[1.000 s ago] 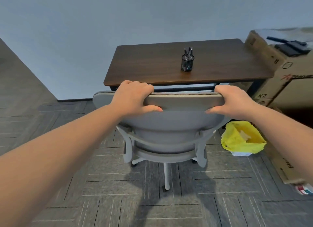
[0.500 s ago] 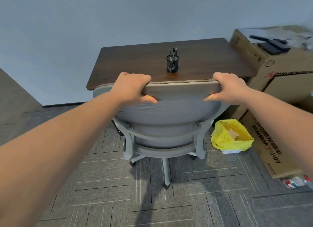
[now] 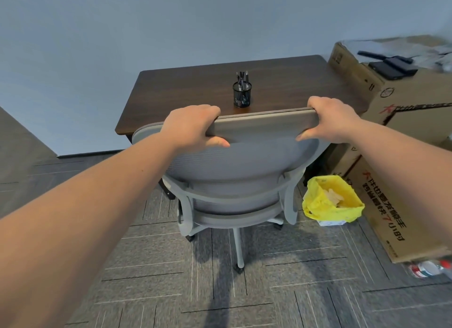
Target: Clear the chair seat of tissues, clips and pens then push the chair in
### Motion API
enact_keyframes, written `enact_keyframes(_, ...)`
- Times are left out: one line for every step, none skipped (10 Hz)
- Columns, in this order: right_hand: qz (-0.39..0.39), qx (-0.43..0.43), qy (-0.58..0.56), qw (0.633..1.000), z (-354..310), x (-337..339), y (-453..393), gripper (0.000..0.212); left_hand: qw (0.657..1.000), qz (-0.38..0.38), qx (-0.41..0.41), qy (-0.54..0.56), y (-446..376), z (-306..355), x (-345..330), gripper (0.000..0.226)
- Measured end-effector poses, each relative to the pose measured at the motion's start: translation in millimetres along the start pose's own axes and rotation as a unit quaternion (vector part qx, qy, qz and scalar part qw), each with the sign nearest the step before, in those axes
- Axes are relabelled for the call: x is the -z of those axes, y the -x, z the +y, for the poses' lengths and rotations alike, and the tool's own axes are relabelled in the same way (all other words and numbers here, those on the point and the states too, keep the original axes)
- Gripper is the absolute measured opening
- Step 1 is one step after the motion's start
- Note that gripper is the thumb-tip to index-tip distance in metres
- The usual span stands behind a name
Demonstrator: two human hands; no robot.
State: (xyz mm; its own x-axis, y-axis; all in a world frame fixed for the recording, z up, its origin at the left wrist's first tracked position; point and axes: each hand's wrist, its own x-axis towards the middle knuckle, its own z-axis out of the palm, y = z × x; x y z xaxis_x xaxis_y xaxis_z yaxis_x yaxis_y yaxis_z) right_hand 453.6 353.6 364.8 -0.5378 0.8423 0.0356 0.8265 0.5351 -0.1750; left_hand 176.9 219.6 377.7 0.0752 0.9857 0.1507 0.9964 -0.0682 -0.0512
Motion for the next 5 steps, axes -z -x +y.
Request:
enact_keyframes(0.002,-0.001,0.002,1.000,-2.0,-0.3,2.5,0.056,1.000,-0.002,0.009,0.004,2.0,2.4,0.1,0.056)
enact_keyframes(0.008,-0.005,0.011,1.000,-4.1,-0.5,6.3,0.057,1.000,0.003,0.013,0.006,3.5,2.6,-1.7,0.056)
enact_keyframes(0.010,-0.003,0.009,1.000,-5.3,-0.9,8.4,0.058,1.000,0.007,0.022,0.004,5.0,4.7,-1.6,0.055)
enact_keyframes(-0.003,-0.003,0.006,1.000,-5.3,-1.4,9.6,0.063,1.000,0.013,0.022,-0.001,7.4,6.8,-0.6,0.055)
enact_keyframes(-0.010,-0.018,0.031,0.999,1.6,10.3,17.1,0.081,0.999,0.016,0.029,0.005,8.7,9.4,-1.6,0.054)
